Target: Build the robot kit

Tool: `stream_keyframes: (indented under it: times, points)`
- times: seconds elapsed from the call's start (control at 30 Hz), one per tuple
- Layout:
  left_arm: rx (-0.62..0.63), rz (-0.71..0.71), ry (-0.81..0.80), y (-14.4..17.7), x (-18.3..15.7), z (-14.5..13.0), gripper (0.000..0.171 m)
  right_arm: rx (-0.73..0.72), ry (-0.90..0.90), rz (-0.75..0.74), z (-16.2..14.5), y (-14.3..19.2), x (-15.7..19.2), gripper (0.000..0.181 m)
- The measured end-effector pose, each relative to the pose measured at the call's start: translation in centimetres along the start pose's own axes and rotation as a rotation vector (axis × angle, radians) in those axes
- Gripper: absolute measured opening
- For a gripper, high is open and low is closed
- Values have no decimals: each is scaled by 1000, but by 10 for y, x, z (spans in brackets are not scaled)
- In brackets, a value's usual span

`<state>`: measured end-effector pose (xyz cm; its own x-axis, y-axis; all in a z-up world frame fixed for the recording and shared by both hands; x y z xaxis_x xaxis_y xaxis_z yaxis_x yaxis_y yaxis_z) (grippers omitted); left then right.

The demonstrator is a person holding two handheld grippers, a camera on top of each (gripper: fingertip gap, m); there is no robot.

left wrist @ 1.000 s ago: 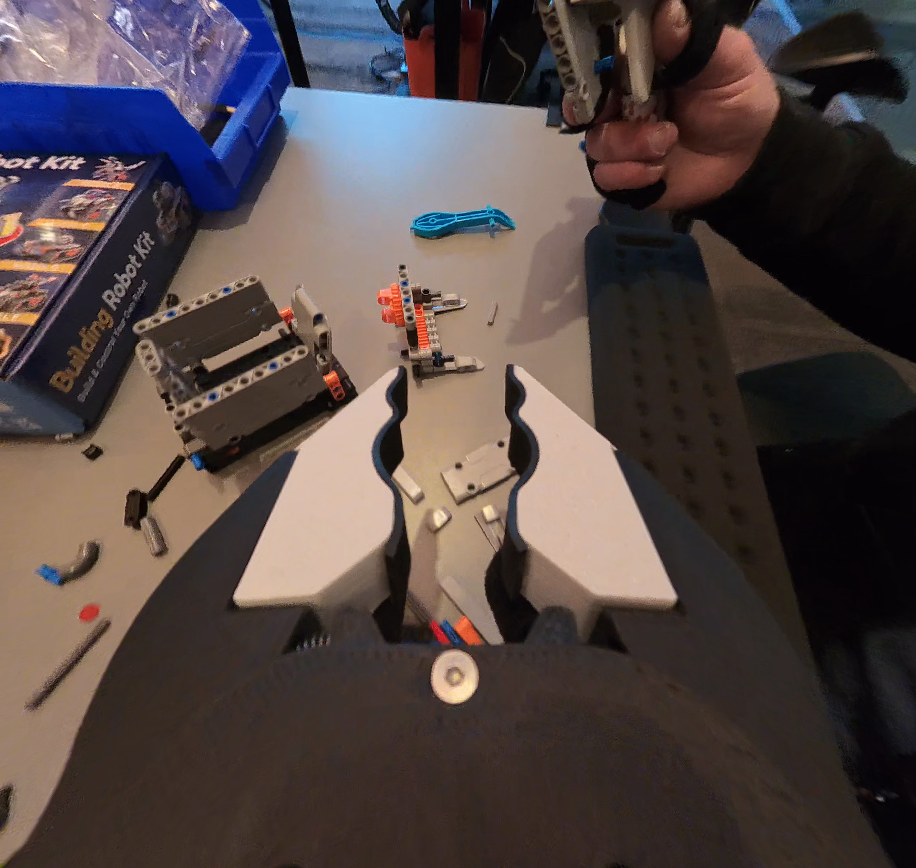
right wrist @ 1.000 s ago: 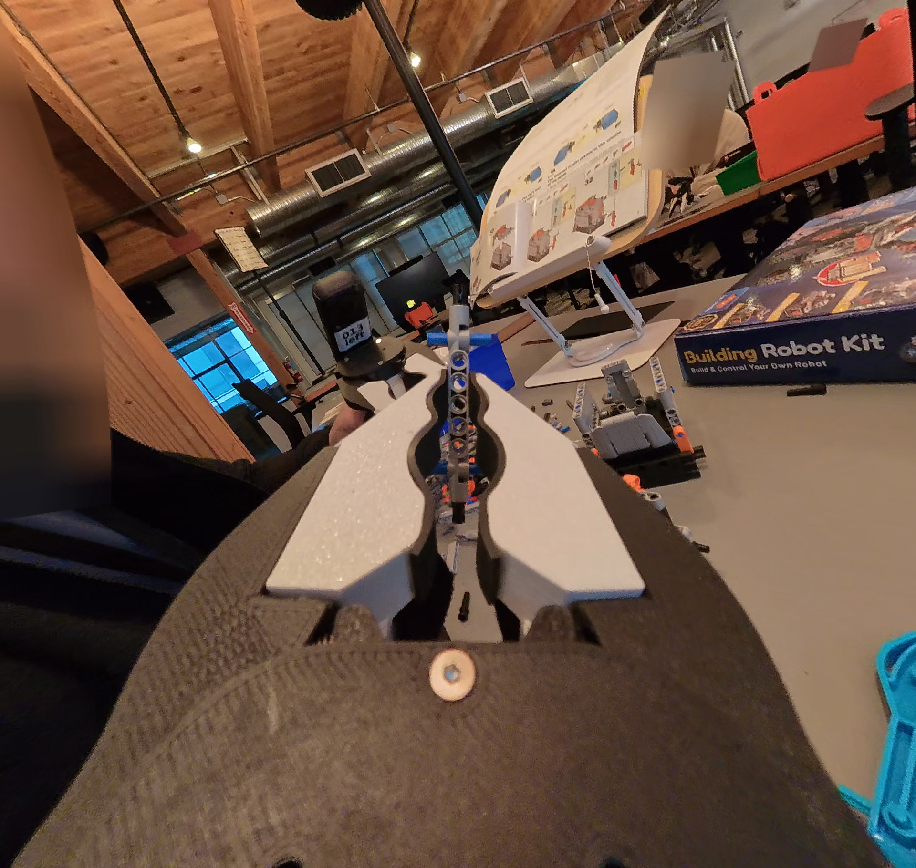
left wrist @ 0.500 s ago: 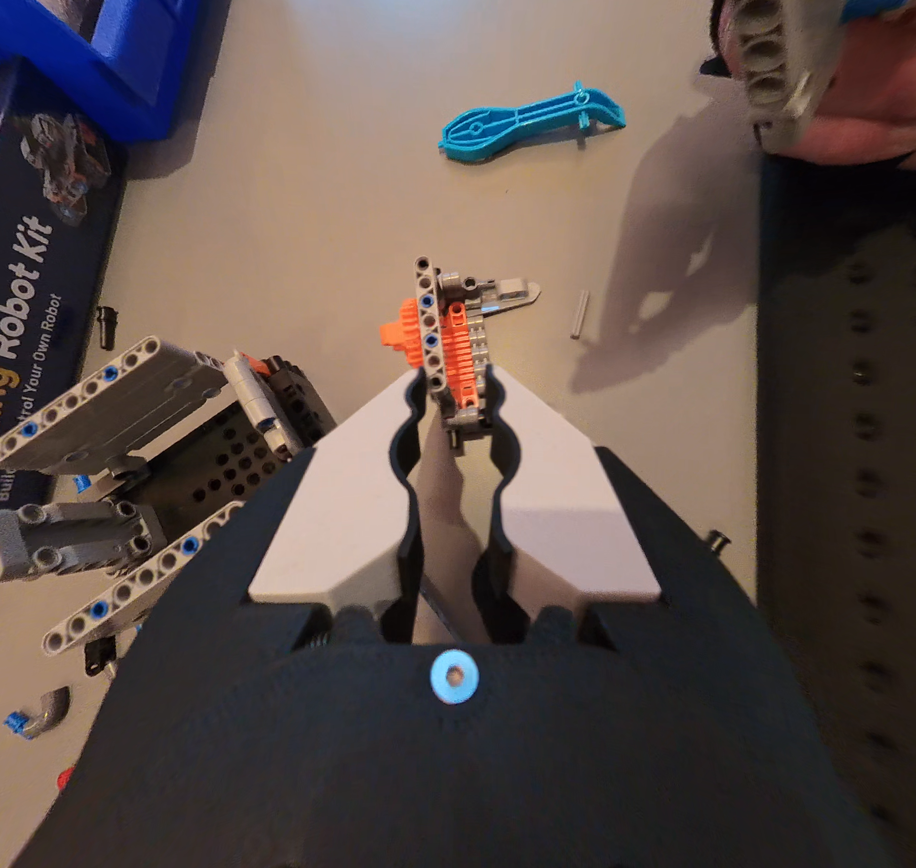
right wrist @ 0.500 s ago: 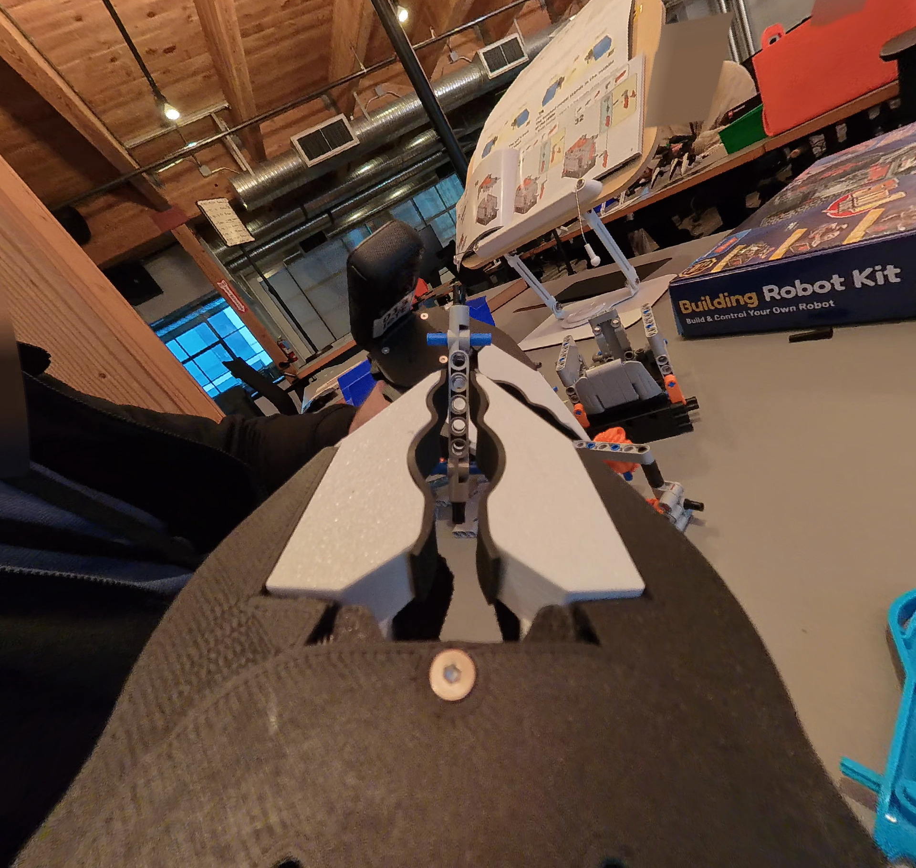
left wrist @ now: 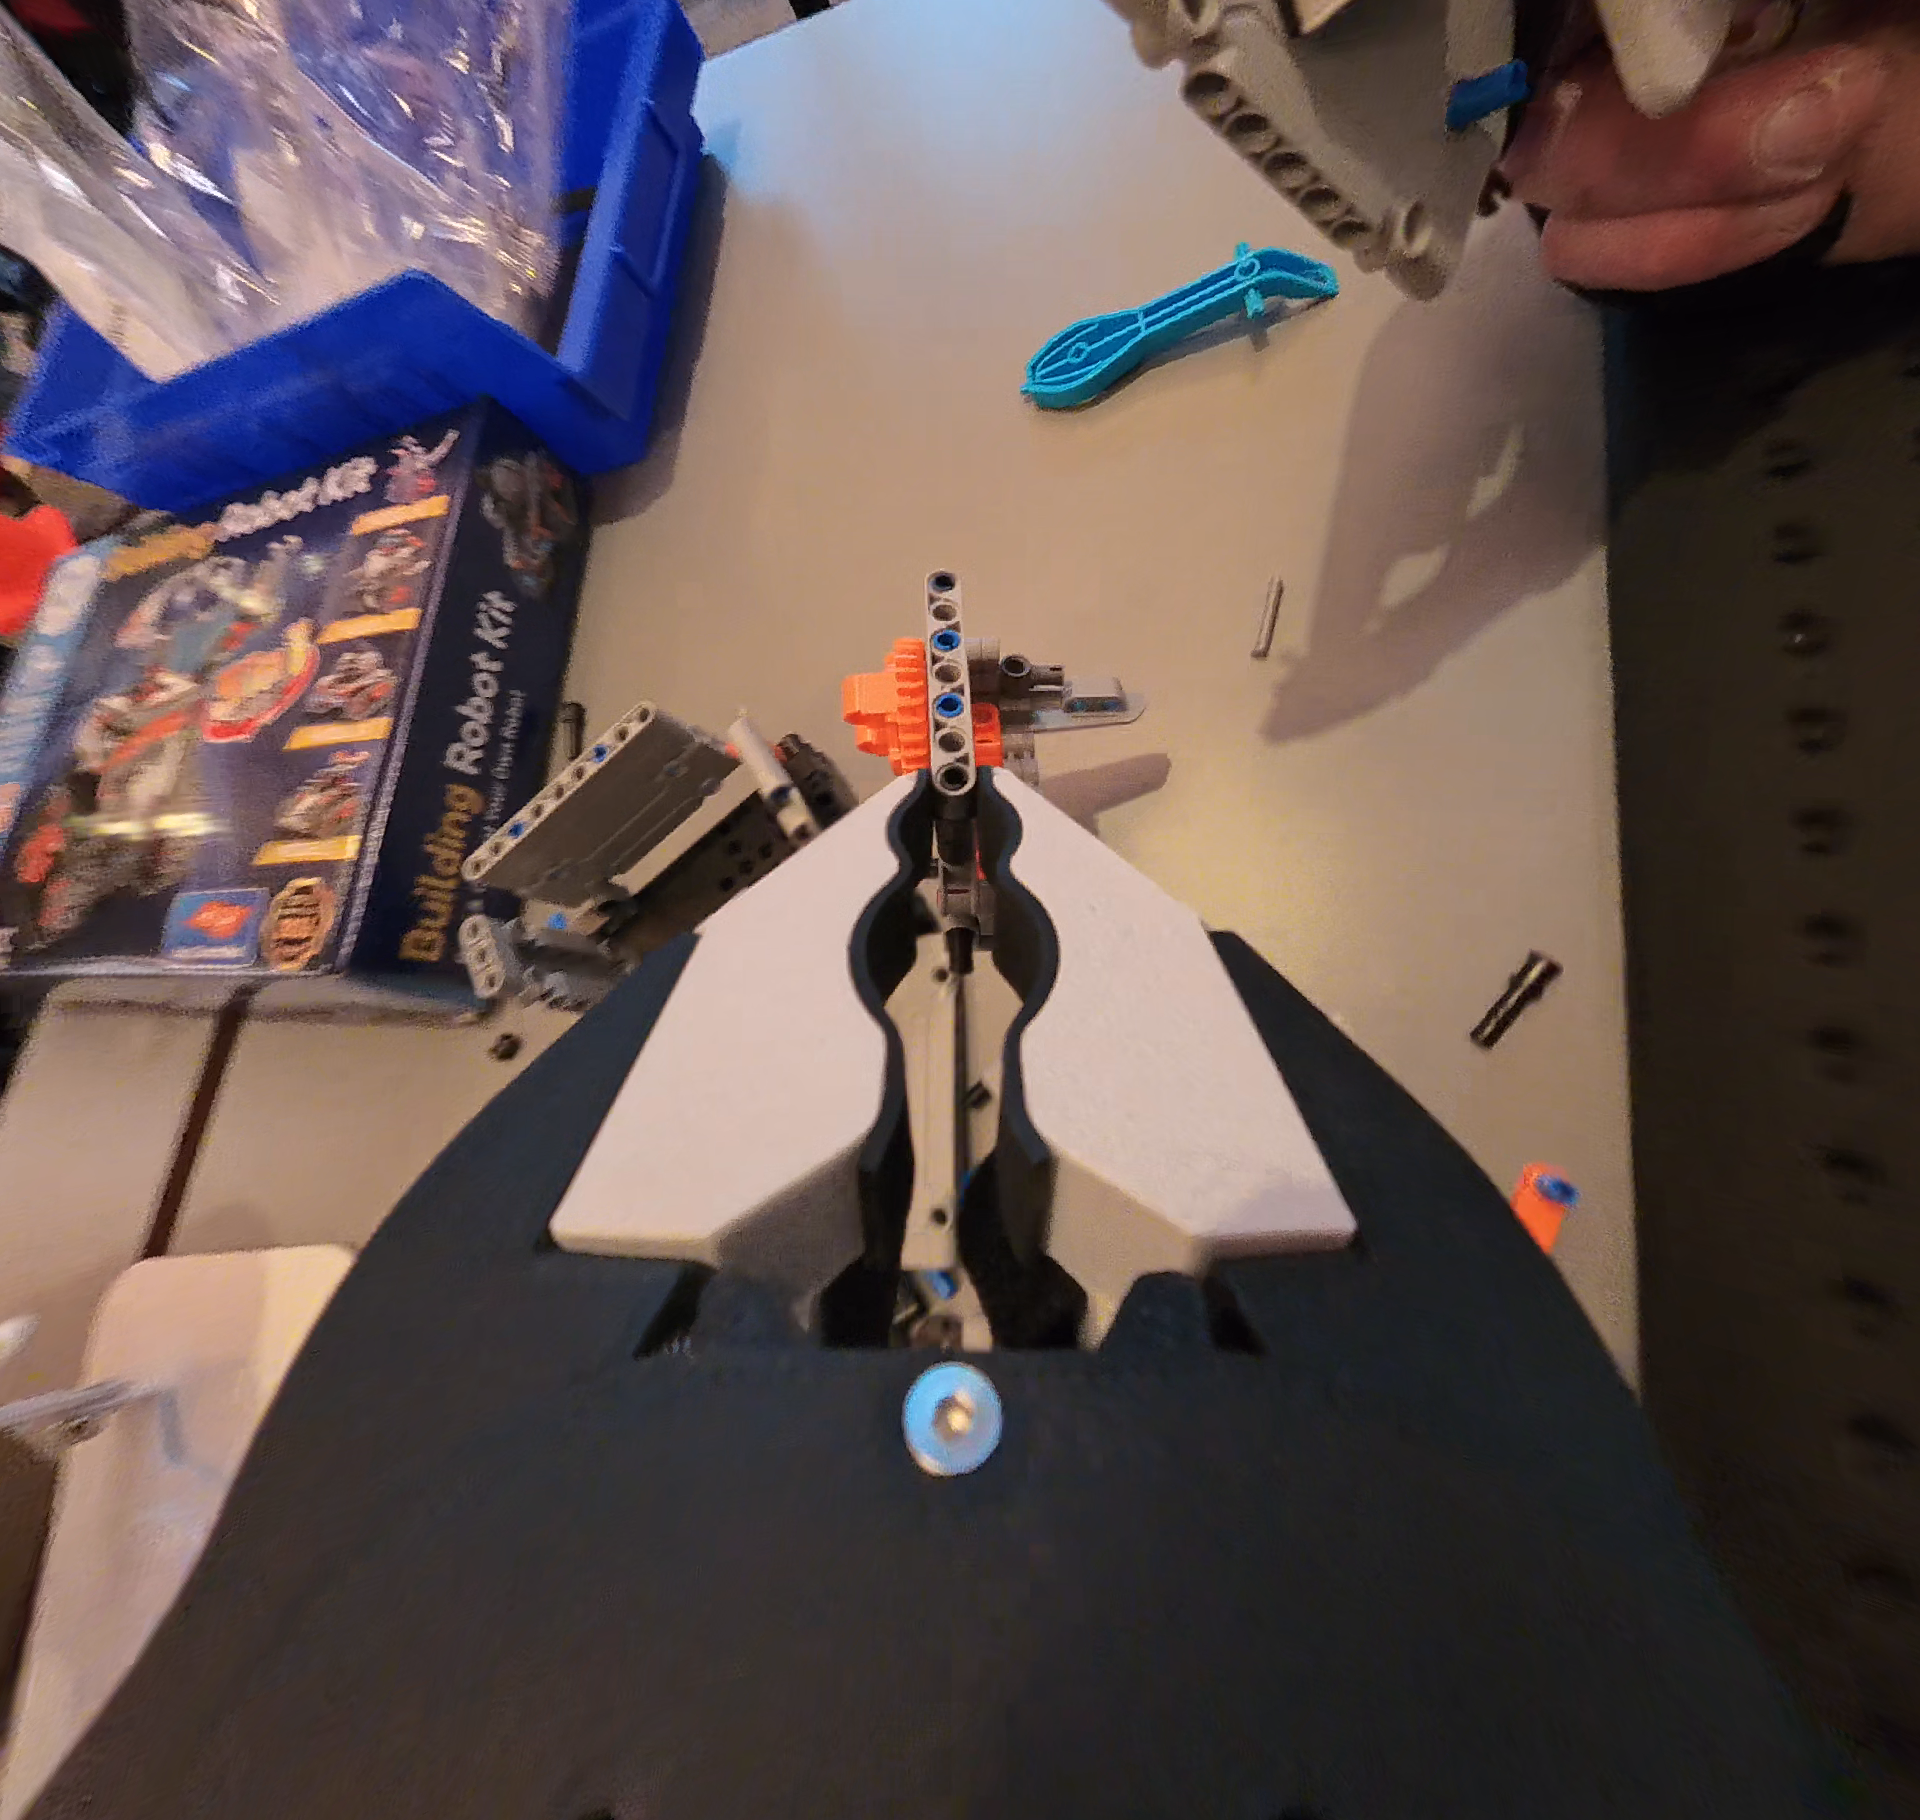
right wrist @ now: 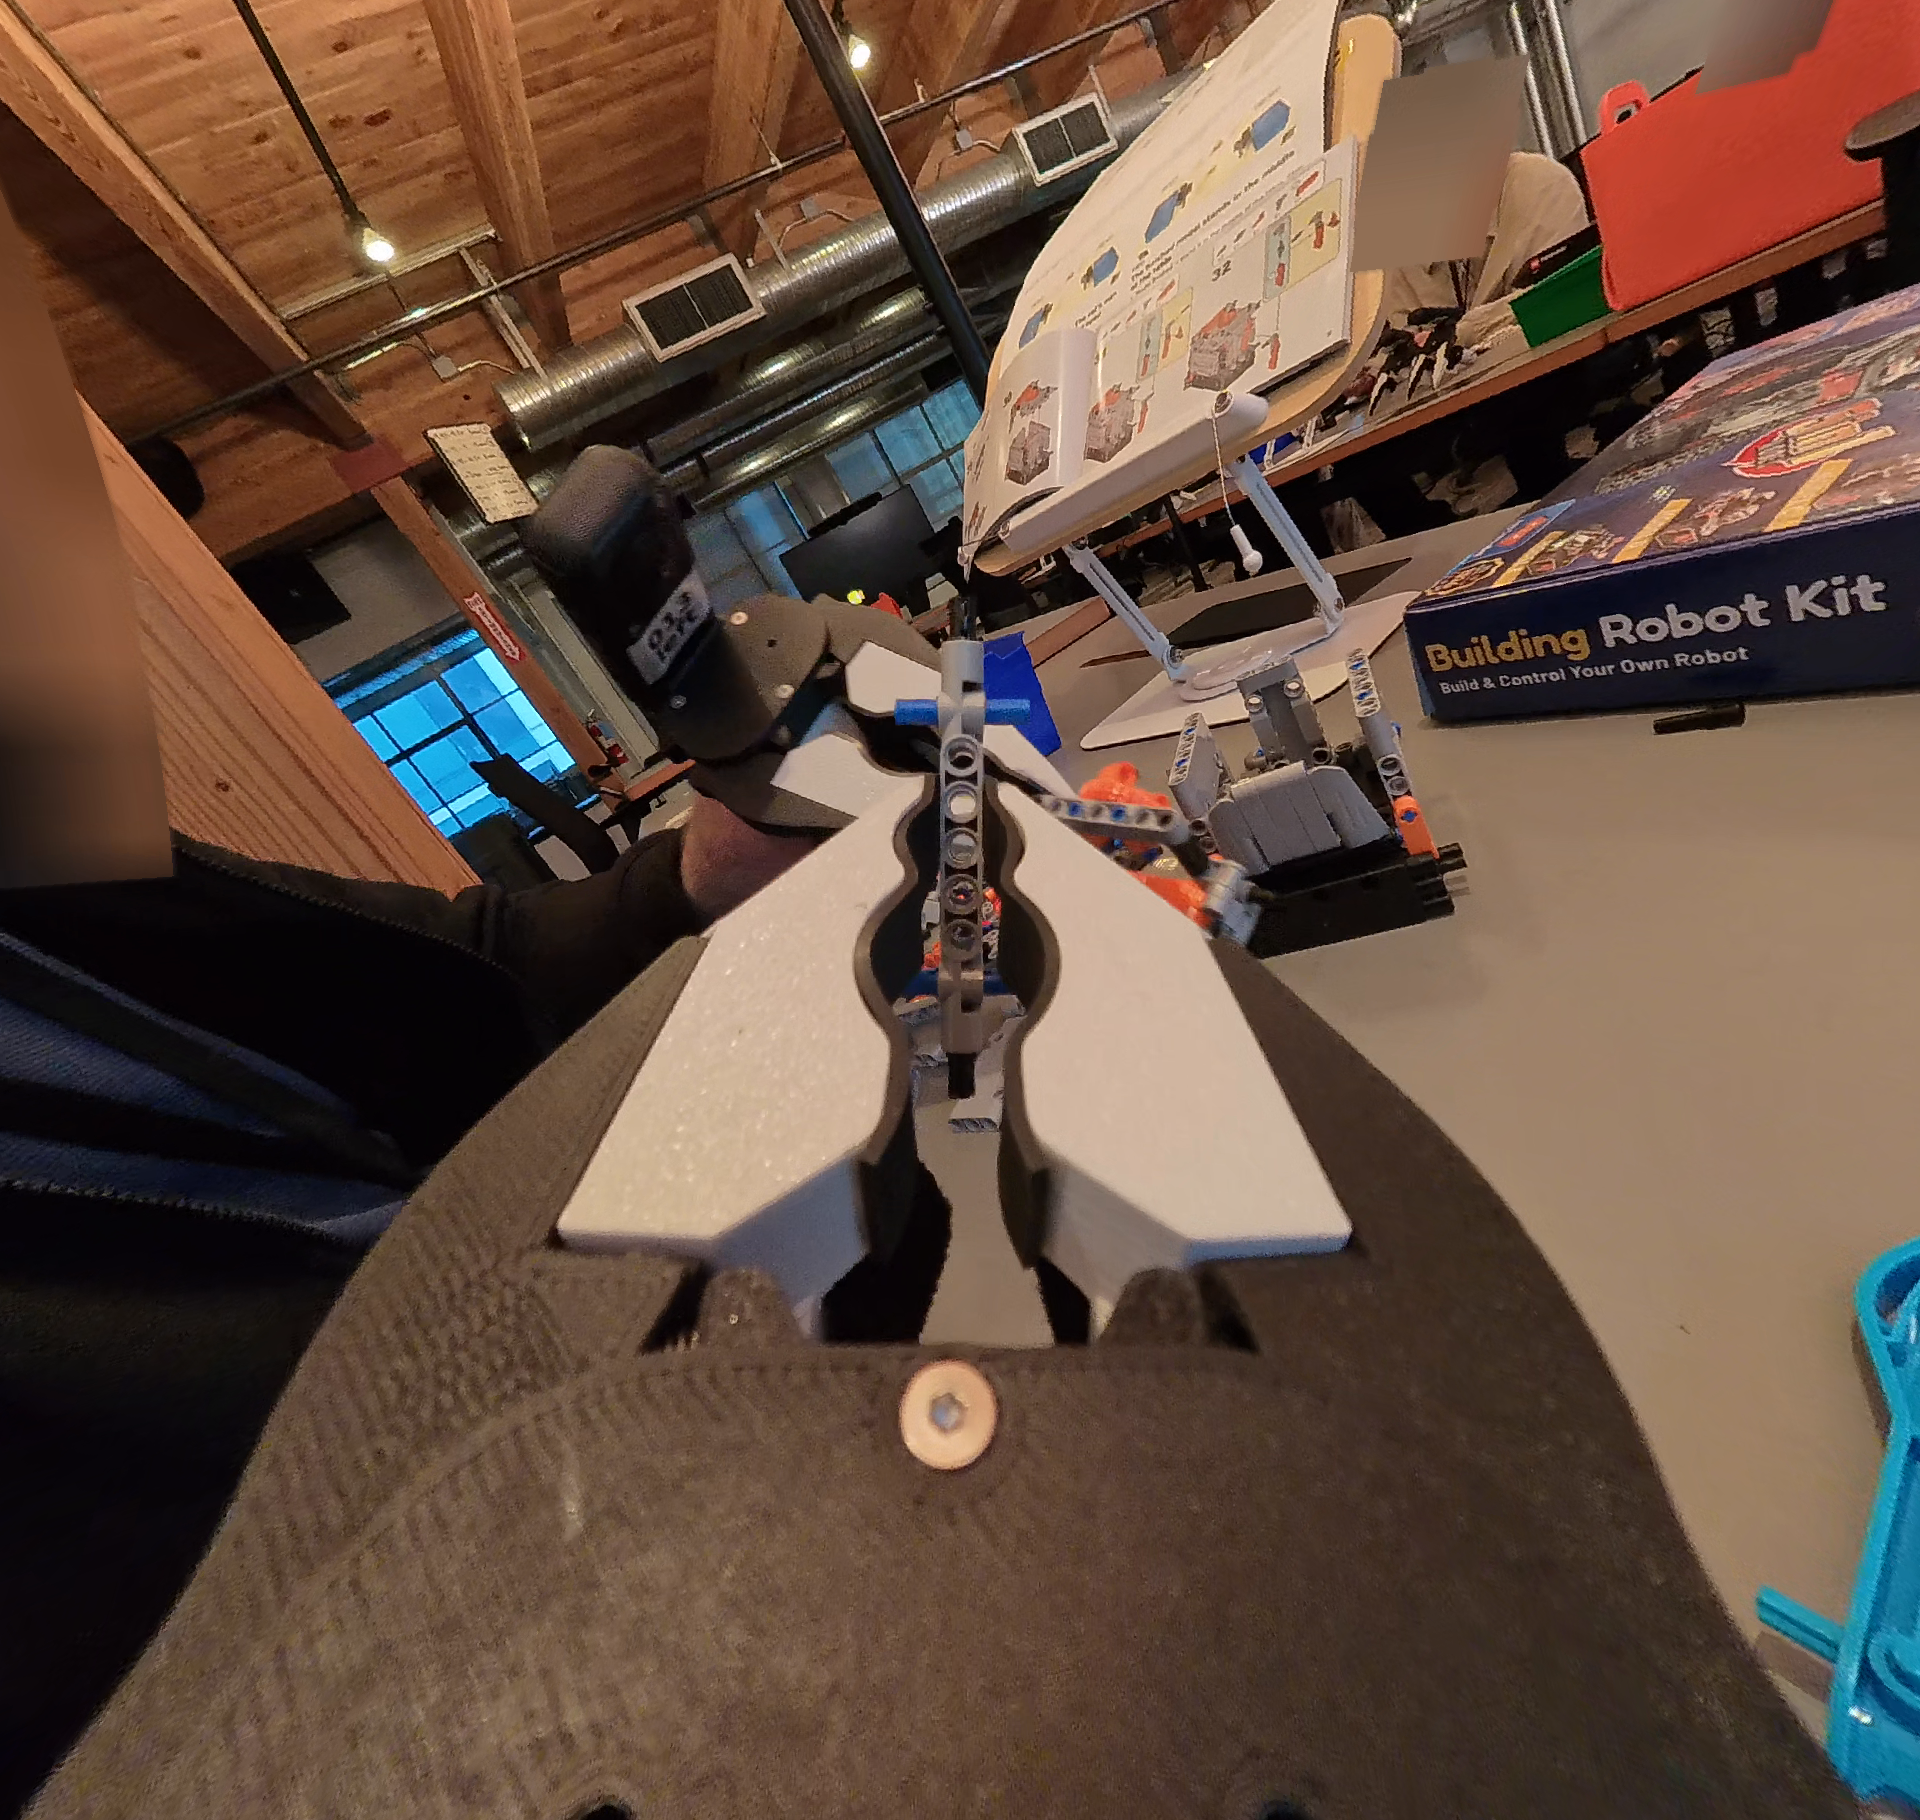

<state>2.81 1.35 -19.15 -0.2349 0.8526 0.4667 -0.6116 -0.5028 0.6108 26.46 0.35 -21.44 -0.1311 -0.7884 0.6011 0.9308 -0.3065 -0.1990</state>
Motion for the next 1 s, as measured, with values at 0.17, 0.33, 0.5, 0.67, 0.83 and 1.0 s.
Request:
stream_keyframes:
  times: [0.17, 0.33, 0.5, 0.67, 0.83, 1.0]
  points:
    - [52, 110, -86, 34, -3, -16, 5, 10, 4, -10, -1, -2, -1, 4]
    - [147, 183, -130, 62, -5, -37, 5, 27, 11, -23, -2, -4, -1, 5]
    - [269, 344, -261, 81, -5, -57, 5, 38, 16, -33, -3, -6, -1, 5]
    - [395, 475, -432, 82, -15, -79, 5, 50, 24, -42, -3, -8, -1, 4]
    - [421, 485, -529, 76, -33, -88, 5, 58, 29, -47, -4, -9, -1, 5]
    - [428, 469, -614, 68, -53, -93, 5, 60, 30, -46, -4, -9, -1, 5]
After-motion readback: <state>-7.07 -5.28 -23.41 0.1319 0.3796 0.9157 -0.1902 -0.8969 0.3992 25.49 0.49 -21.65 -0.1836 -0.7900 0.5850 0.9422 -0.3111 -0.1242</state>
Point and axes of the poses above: each gripper's, where its closed fingertips meet, y back along the fingers, z out of its top, x = y × z across the jaws, the point moved 10 cm from there along y, back along the fingers, and after that the axes turned 8 degrees about -y, right-handed, at the moved point
